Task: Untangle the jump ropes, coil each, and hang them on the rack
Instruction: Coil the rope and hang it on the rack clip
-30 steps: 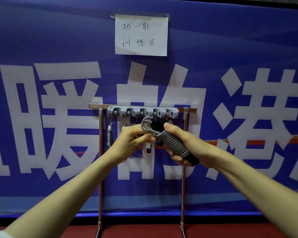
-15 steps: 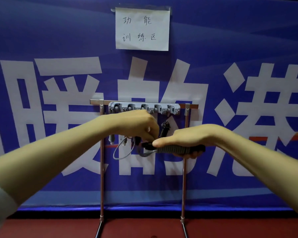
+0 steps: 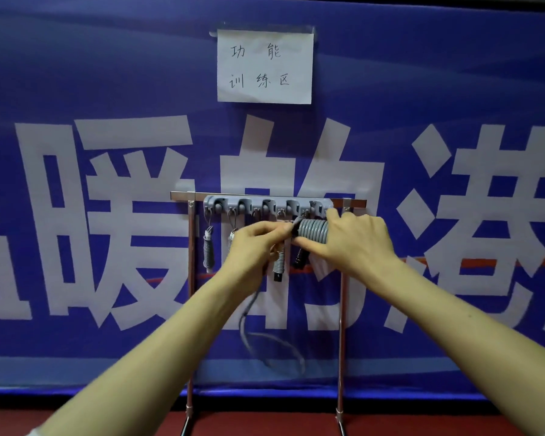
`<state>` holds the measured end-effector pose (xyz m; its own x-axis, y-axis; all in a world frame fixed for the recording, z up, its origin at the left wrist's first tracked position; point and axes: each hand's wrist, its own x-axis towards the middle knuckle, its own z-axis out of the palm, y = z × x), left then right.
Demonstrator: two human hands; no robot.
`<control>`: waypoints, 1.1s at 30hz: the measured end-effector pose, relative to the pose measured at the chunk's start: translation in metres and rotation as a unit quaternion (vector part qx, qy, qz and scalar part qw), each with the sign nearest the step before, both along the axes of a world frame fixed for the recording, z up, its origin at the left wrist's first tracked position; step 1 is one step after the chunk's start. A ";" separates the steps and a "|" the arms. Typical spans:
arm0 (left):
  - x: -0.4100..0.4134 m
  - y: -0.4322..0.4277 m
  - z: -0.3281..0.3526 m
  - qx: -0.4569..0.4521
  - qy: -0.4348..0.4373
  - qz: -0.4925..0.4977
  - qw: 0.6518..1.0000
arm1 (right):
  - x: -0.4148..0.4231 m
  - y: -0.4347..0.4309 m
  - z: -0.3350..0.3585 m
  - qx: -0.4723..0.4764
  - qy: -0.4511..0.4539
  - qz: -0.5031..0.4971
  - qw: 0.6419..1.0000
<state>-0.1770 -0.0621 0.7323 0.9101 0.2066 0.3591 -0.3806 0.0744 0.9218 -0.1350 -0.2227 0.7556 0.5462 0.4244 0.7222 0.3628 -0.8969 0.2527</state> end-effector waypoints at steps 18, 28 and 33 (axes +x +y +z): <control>0.003 0.016 0.015 0.381 0.021 0.149 0.912 | 0.007 -0.003 -0.009 -0.066 -0.044 -0.007 0.997; 0.017 0.017 -0.009 0.501 -0.318 0.281 0.754 | 0.009 0.003 -0.003 0.013 0.040 -0.018 0.999; 0.012 0.009 -0.014 0.363 -0.318 0.227 0.846 | 0.006 -0.002 0.008 0.072 0.025 0.007 0.997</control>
